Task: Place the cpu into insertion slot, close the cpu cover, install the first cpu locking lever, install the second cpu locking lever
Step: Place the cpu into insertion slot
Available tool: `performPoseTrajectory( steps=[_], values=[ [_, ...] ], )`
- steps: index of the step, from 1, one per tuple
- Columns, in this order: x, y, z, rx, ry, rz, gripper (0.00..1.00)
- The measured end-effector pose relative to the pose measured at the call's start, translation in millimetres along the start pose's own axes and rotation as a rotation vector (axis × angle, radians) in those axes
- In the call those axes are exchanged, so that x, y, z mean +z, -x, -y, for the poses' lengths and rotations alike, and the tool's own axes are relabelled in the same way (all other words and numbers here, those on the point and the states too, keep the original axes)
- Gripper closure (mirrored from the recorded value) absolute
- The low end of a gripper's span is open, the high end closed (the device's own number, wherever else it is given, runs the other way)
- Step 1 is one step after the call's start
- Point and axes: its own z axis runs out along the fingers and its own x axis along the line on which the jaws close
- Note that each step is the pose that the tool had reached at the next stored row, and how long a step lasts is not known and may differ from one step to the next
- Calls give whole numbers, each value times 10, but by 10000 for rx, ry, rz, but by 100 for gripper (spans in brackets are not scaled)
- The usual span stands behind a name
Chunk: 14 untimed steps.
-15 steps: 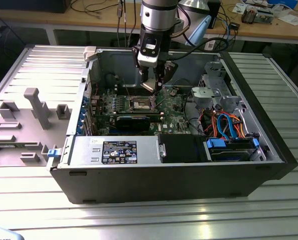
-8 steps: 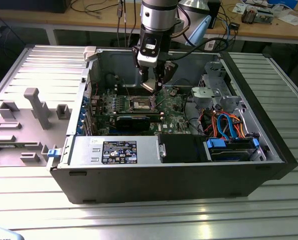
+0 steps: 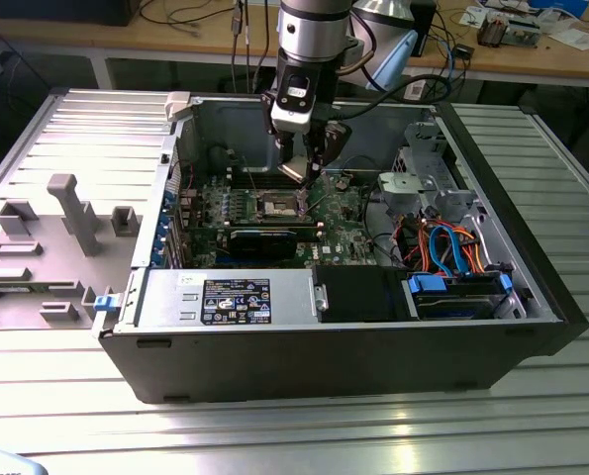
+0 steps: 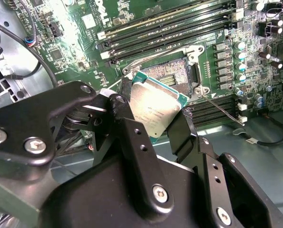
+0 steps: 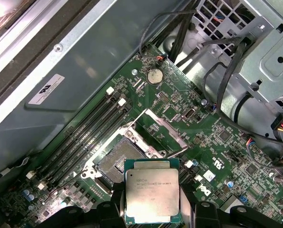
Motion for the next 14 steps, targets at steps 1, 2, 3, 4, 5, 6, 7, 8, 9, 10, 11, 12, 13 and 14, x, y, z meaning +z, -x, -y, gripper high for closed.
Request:
performPoseTrajectory(
  steps=[1,2,3,4,5,6,7,8,9,10,11,12,13,14],
  values=[
    [1,0,0,7,0,1,45],
    [1,0,0,13,0,1,45],
    [2,0,0,19,-2,2,45],
    [2,0,0,27,-3,3,45],
    [3,0,0,35,-4,3,45],
    [3,0,0,40,-4,4,45],
    [3,0,0,46,-5,4,45],
    [4,0,0,55,-6,5,45],
    [4,0,0,62,-7,6,45],
    [5,0,0,70,-7,7,45],
    [5,0,0,80,-10,9,45],
    [6,0,0,85,-11,9,45],
    [6,0,0,89,-12,10,45],
    [6,0,0,96,-12,11,45]
  ],
)
